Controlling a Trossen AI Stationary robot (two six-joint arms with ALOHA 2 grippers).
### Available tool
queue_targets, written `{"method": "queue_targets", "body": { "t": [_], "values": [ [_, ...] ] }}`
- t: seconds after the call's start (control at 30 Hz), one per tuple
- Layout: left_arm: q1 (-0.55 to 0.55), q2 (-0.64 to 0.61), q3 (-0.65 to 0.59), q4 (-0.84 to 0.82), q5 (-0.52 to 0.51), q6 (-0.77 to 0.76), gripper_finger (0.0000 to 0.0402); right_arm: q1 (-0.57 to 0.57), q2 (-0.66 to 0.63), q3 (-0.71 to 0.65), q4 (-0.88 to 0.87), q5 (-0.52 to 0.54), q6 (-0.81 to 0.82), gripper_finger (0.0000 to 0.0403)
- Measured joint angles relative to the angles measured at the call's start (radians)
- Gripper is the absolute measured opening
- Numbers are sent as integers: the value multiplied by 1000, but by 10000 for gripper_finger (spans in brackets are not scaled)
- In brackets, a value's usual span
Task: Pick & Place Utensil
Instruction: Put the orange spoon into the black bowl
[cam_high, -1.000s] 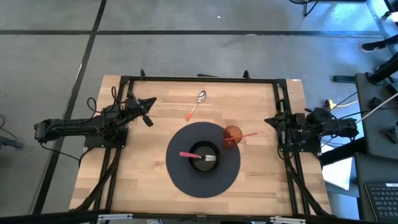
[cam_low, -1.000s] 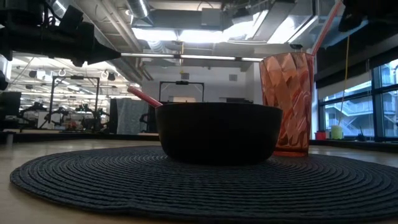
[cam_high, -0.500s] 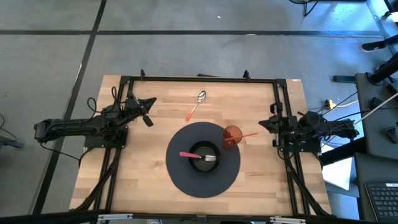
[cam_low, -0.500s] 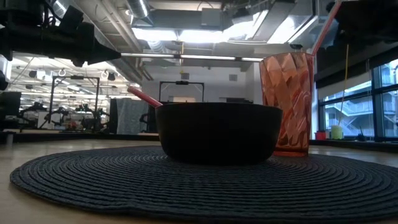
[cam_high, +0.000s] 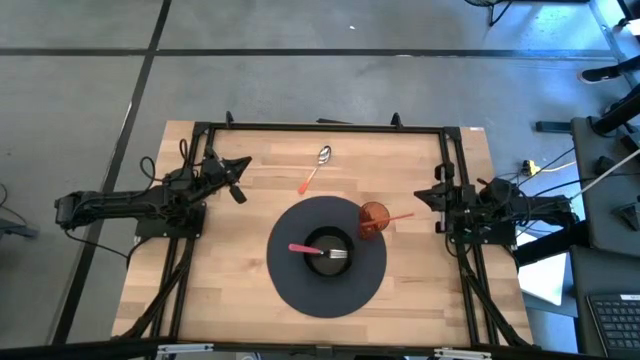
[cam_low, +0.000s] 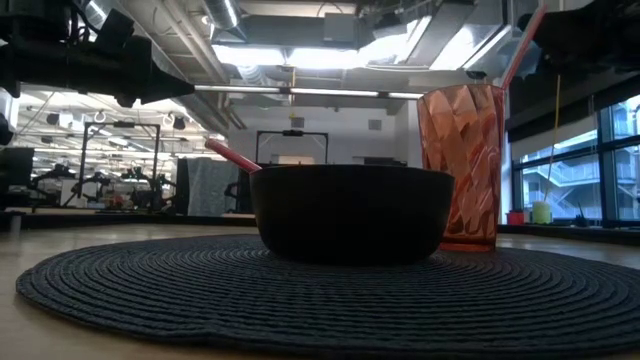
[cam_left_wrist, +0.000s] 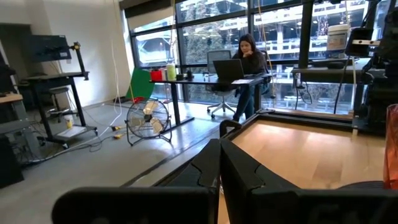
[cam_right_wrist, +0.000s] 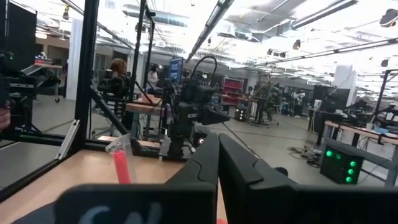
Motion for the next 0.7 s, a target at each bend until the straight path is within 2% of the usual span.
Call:
{"method": "queue_targets", "body": {
  "t": [0.17,0.33,0.4,0.7],
  "values": [
    [0,0,0,0,0,0,4,0,0,0,25,-12,-3,5],
    [0,0,0,0,0,0,3,-1,1,0,-22,166,22,5],
    [0,0,0,0,0,0,2,0,7,0,-64,200,26,5],
    [0,0,0,8,0,0,5,-40,12,0,-135,200,44,5]
  ]
}}
